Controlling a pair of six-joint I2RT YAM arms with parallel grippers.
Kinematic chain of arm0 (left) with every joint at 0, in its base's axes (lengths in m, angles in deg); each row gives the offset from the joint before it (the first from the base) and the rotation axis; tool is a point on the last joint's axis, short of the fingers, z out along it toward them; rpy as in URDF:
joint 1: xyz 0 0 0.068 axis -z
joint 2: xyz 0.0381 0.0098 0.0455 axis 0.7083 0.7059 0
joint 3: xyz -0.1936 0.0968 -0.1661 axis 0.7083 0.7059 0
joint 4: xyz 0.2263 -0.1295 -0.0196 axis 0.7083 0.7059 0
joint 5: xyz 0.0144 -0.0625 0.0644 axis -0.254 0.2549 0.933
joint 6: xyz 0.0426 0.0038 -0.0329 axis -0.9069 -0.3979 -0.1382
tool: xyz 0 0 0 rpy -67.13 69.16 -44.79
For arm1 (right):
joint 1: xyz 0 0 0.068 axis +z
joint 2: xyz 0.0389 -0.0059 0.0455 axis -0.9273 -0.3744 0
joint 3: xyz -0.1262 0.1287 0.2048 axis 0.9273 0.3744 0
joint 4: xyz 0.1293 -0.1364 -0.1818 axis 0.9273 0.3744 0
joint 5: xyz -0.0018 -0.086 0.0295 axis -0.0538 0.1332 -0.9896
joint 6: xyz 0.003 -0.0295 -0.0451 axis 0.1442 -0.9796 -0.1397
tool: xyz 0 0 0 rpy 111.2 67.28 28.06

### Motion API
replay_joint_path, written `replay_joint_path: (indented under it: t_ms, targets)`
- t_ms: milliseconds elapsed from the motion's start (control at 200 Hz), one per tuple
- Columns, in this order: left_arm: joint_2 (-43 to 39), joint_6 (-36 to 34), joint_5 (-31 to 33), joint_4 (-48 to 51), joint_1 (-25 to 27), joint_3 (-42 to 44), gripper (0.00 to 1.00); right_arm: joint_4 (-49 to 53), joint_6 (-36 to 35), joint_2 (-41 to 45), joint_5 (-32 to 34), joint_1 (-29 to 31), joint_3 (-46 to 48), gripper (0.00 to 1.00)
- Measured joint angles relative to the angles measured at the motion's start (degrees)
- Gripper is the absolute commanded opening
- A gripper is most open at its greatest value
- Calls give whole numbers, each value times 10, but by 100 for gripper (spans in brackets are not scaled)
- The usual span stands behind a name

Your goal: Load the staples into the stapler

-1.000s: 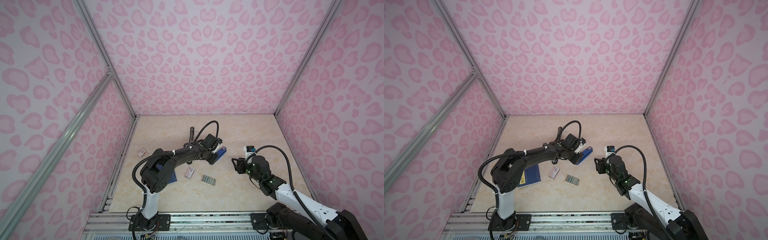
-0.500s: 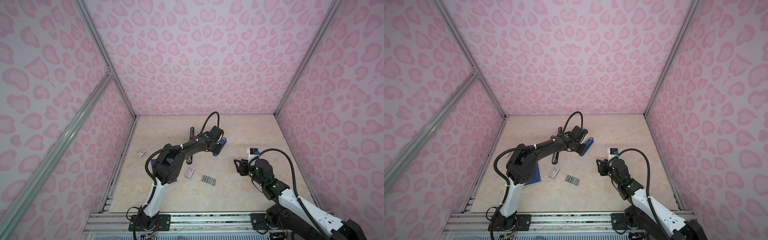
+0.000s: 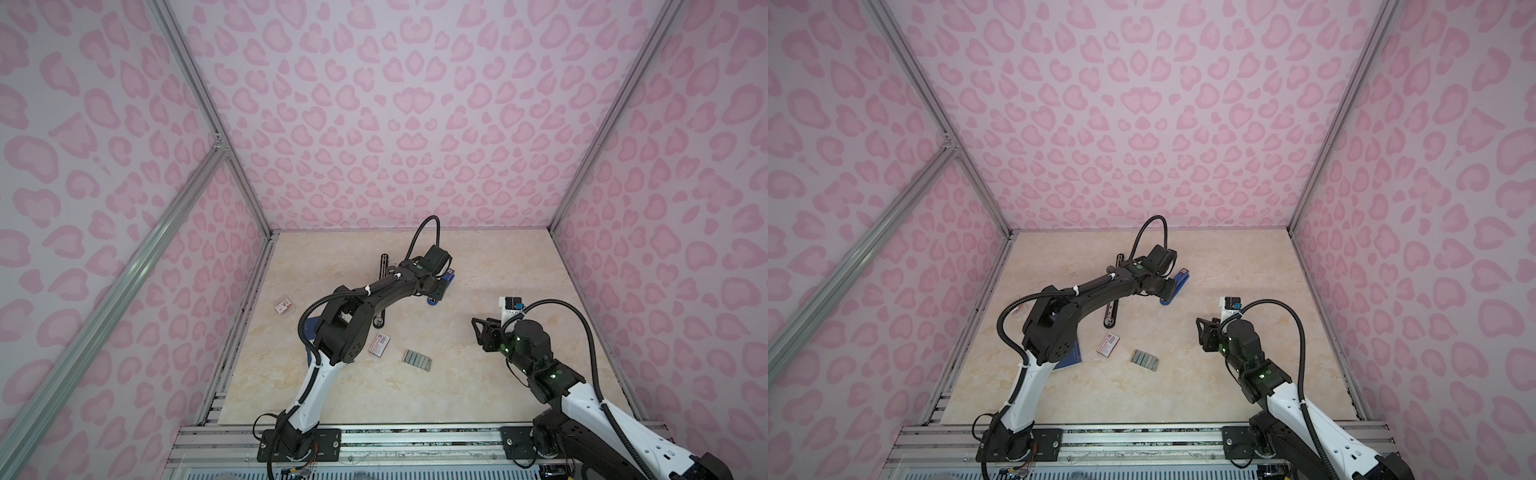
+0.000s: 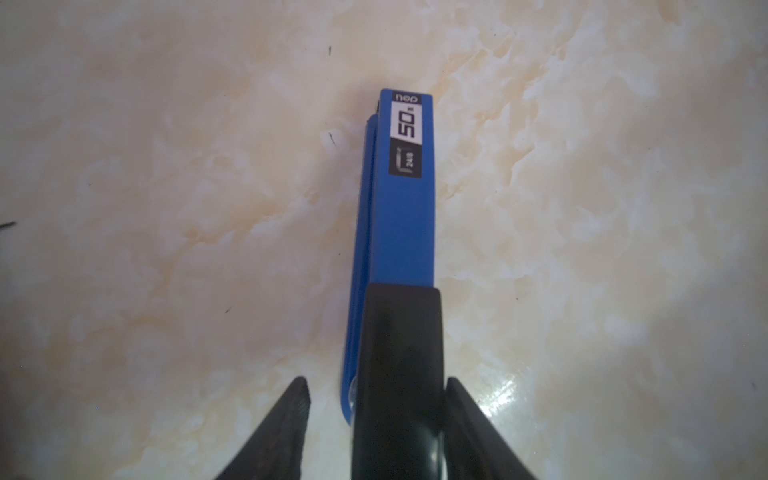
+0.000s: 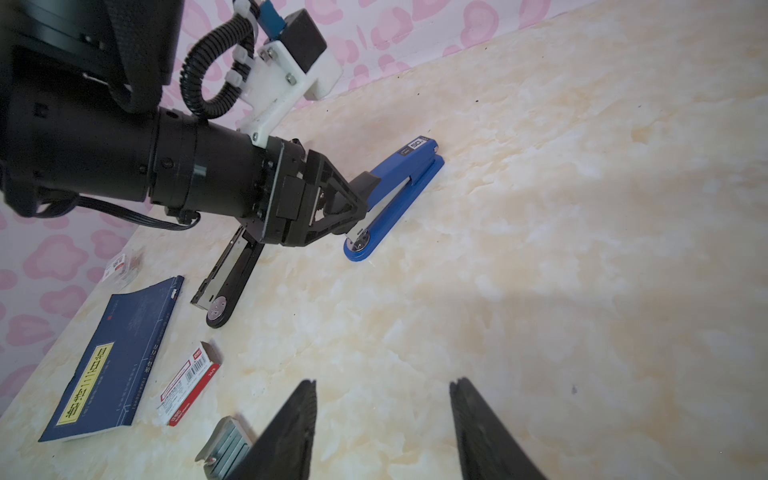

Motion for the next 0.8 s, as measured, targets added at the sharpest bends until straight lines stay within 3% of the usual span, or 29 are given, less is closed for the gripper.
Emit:
replay_joint_path:
  t_ms: [235, 800]
  targets:
    - [-56, 21, 1, 7, -2, 43, 58, 0, 0, -5, 0, 0, -8, 55]
    - [-403, 94, 8, -163, -48, 440, 56, -4, -2, -53, -13, 36, -38, 55]
